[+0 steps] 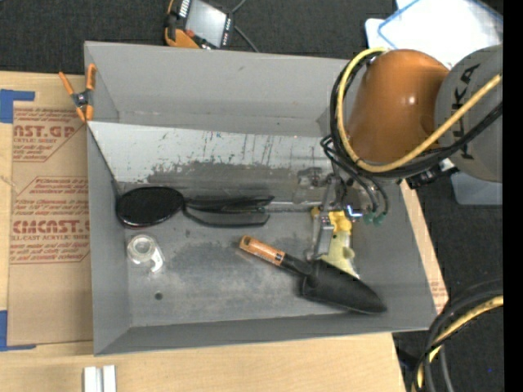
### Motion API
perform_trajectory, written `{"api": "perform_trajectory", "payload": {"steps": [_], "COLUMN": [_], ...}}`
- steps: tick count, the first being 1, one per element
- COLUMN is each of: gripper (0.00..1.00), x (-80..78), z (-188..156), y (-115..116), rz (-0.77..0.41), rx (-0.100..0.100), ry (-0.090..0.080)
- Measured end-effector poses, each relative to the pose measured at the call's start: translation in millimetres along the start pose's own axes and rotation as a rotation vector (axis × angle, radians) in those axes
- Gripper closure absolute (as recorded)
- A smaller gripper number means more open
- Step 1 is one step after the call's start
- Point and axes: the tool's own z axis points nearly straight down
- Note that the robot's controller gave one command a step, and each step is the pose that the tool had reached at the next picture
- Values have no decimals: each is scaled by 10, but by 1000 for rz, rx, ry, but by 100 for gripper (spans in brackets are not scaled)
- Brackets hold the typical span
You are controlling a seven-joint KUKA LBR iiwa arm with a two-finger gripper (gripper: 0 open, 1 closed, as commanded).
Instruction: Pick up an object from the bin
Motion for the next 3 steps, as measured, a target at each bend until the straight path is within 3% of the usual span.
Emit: {"api": "perform_trajectory", "payload": {"steps": [1,2,3], "gripper": [0,0,0], "x": [-16,36,53], "z": [-38,934,769], "y": [-1,-51,115], "rz": [0,250,230], "rx": [0,-2,-2], "ry": [-8,-9,-14]}}
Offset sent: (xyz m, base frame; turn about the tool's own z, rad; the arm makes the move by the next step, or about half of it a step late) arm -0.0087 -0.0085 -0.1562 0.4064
